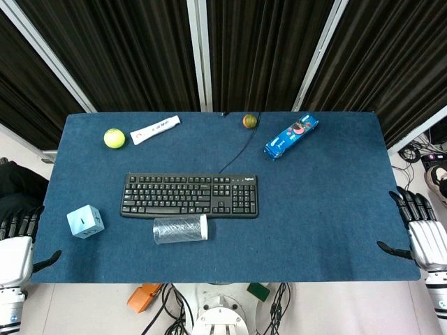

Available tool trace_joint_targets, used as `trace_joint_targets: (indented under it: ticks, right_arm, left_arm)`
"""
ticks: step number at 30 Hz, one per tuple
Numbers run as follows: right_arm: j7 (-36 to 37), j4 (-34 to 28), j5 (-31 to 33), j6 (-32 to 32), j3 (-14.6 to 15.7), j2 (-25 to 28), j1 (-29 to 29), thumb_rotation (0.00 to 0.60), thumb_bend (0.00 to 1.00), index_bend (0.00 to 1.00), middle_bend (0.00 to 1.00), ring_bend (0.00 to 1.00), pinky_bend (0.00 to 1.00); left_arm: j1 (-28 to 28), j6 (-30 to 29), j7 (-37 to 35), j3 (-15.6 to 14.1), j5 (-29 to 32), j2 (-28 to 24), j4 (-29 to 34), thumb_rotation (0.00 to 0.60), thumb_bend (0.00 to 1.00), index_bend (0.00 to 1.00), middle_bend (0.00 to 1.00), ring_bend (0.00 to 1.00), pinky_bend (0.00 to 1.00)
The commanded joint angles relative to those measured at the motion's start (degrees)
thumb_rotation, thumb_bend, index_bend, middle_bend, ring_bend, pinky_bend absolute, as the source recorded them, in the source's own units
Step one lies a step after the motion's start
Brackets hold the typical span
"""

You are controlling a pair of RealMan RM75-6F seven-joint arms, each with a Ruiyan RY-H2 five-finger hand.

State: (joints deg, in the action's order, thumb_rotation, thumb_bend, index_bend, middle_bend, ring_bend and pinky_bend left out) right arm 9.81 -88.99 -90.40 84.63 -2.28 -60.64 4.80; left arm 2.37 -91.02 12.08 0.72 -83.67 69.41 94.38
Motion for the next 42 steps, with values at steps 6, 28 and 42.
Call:
trace_joint_targets:
  ticks: [6,28,42]
  right_arm:
    - [0.4,0.1,-0.1,0.6,0.1,0.3,-0.2,0.600,0.08,0.00,0.00,0.00,0.00]
    - [1.4,-0.1,-0.7,1.3,1.0,0.5,-0.6,0.600,0.08,0.00,0.00,0.00,0.00]
    - [0.5,-0.5,0.6,-0.2,0.6,0.5,-0.1,0.600,0.08,0.00,0.00,0.00,0.00]
  left_arm:
    - [-0.4,0.5,0.0,-0.1,-1.0,-0.3,0.5,0.600,0.15,0.07,0.10,0.05,0.00]
    - [-31.0,42.0,4.9,12.1,19.9,-1.6,-0.4,0.600,0.84,0.17,0.86,0.83,0.85]
    - [-41.6,51.1,13.0,7.3,39.9,3.3,-8.1,0.600,0.85,0.17,0.88,0.86,0.86]
